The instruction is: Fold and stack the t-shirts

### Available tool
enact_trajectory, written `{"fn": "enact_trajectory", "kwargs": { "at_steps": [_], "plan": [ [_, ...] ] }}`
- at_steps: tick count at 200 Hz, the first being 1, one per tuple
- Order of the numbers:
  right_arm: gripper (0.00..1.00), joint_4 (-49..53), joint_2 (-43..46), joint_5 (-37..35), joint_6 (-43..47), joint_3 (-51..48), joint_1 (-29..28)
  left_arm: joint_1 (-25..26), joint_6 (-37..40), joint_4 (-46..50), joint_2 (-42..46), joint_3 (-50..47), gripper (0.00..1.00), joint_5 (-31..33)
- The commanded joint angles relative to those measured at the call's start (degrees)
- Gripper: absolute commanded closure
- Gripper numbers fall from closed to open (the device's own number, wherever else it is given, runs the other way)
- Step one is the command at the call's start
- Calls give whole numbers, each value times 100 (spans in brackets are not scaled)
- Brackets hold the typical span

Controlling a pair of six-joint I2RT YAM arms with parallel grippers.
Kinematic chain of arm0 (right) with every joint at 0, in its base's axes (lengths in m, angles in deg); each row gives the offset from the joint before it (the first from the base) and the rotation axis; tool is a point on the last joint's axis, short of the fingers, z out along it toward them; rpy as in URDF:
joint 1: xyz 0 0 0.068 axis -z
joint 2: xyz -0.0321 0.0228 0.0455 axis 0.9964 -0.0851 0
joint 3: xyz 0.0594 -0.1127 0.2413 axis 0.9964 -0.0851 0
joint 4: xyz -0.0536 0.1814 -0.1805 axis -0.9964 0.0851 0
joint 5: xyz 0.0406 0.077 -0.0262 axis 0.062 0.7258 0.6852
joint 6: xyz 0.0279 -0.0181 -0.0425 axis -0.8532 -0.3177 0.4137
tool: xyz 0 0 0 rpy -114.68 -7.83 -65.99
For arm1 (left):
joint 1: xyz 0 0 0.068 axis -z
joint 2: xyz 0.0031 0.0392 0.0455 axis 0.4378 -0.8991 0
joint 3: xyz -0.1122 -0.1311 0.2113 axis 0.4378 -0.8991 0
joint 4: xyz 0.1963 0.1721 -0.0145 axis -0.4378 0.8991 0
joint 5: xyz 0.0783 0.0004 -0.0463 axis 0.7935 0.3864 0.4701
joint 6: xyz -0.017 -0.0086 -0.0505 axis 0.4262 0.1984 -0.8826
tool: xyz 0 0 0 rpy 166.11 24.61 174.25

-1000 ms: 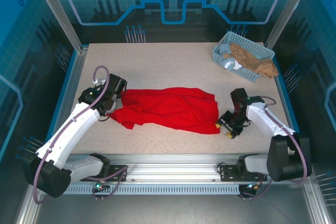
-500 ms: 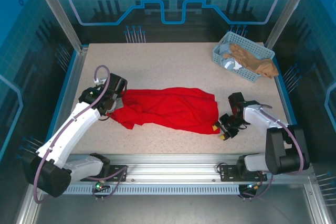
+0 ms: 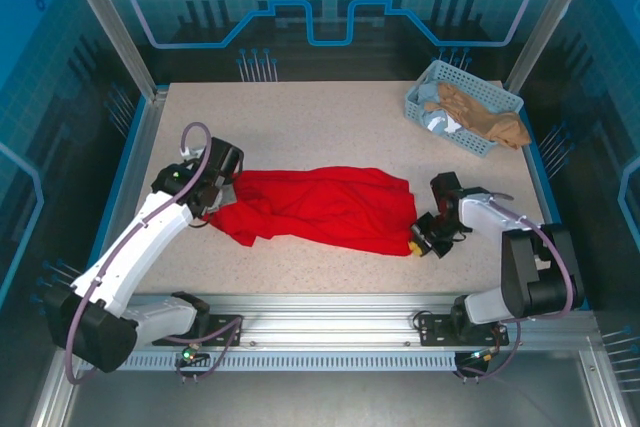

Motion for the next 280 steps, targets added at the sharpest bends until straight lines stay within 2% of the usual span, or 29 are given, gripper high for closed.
{"fn": "enact_trajectory", "kwargs": {
  "at_steps": [1,19,46,78,100,124,152,178,202,213,226,254,280],
  "plan": [
    [100,130,284,-482,624,1175,-196,-288,-19,-101,-163,608,100,-187],
    [100,217,219,-589,1114,2322,-218,-779,-87,-310,-502,1390,100,-664],
    [100,187,-169,-601,1725,4251,-185,-1297,-180,-549,-1209,3164,100,-1080],
    [100,-118,-567,-305,2081,6205,-101,-1456,-22,-791,-1728,5229,100,-1178],
    [100,-351,-550,-148,2245,7113,-36,-1469,140,-1225,-1537,5875,100,-1143],
    [100,-597,-220,168,2314,7503,65,-1469,348,-2033,-842,5776,100,-1046],
    [100,-736,485,393,2341,7420,171,-1469,662,-2963,12,5492,100,-858],
    [100,-947,1016,536,1978,7112,316,-1469,634,-3123,89,5896,100,-831],
    [100,-1608,1046,830,1198,6677,414,-1469,210,-2600,-558,6623,100,-1146],
    [100,-1914,886,882,938,6525,383,-1469,26,-2183,-1032,7084,100,-1144],
    [100,-2188,577,926,760,6515,342,-1540,-42,-1980,-1612,7523,100,-1437],
    [100,-2331,-659,1161,678,7217,286,-2295,-1034,-1921,-2841,7972,100,-2832],
    [100,-2275,-2168,1408,581,8672,278,-2858,-1964,-2534,-4027,8375,100,-4043]
  ]
}}
